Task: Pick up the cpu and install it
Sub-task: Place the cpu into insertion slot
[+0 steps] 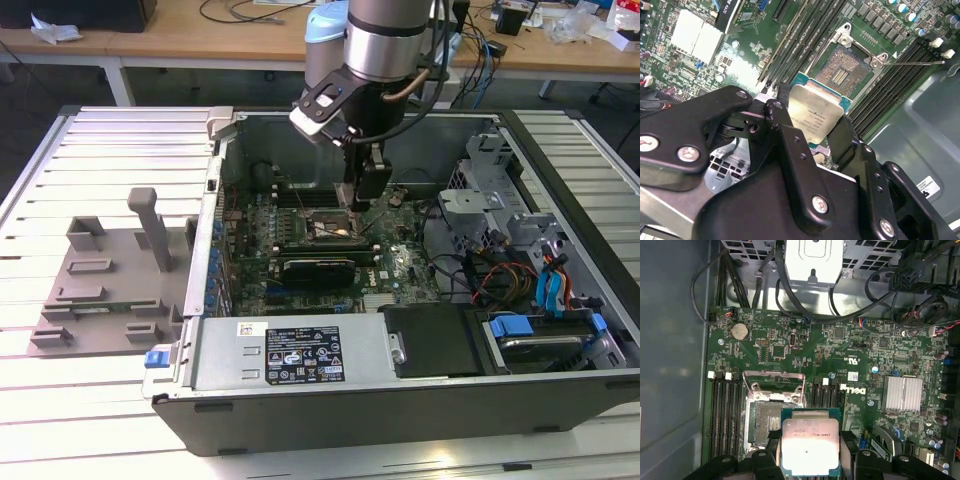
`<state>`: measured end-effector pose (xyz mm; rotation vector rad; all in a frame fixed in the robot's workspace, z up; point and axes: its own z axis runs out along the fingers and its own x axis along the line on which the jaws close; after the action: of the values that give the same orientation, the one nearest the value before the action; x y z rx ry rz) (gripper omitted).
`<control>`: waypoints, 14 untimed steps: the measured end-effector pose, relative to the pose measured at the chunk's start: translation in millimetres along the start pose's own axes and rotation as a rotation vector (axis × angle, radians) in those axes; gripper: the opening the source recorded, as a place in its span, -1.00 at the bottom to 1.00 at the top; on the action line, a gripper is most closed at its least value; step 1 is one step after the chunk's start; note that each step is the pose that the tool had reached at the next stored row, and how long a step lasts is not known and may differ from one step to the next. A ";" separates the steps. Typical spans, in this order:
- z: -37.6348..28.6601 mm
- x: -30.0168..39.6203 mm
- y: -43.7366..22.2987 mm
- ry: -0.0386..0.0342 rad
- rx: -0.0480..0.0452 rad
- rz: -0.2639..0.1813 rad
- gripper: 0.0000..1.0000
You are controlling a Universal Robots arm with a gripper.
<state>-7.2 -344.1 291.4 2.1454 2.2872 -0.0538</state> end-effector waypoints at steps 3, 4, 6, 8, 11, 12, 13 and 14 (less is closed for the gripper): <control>1.4 0.1 -0.2 -0.0001 0.0010 0.034 0.09; 2.1 0.1 -0.2 0.0000 0.0009 0.035 0.09; 3.5 0.4 -0.2 -0.0001 0.0010 0.035 0.09; 4.6 0.5 -0.2 0.0000 0.0009 0.035 0.09; 7.3 0.7 -0.1 0.0000 0.0010 0.035 0.09; 8.1 0.8 -0.1 -0.0002 0.0009 0.035 0.09; 9.0 1.0 -0.1 -0.0001 0.0010 0.035 0.09; 10.2 1.7 0.0 -0.0001 0.0010 0.035 0.09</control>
<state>-7.6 -342.7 281.2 2.1847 2.2497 -0.0550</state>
